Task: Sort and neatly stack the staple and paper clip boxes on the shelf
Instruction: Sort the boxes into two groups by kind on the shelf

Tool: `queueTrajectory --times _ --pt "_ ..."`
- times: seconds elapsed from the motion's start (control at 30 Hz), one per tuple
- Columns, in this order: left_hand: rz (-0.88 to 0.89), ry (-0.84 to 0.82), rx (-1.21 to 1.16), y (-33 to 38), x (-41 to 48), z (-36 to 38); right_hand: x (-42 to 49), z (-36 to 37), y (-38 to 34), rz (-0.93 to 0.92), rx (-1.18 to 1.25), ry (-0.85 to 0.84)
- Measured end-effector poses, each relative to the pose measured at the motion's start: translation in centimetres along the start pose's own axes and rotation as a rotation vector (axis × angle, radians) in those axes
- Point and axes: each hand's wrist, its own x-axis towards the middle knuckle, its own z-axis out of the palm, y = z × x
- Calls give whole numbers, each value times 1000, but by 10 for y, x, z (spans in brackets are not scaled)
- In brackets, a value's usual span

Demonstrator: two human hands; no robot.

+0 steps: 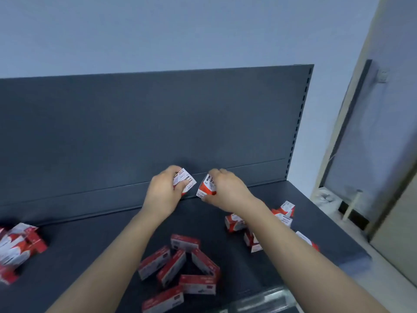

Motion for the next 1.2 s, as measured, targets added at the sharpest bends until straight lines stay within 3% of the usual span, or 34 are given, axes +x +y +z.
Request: queueTrajectory --times 0.2,0.37,0.77,0.93,1.03,1.1,1.2 --pt "-38 -129 -29 63 5 86 -21 -24 104 135 -44 -42" --pt "-113 -261 6 78 8 123 -22 -21 149 227 -20 -95" --pt "-272 -367 -27 64 26 161 0 4 162 277 44 -225" --pt "-276 -592 57 61 29 171 1 5 168 298 47 -369" --pt "-274 -672 183 60 29 170 4 4 168 280 6 -364" --pt "-255 -668 215 60 26 166 5 2 164 256 -20 -305" --pt "-122 -491 332 63 17 151 9 -1 148 151 -42 -177"
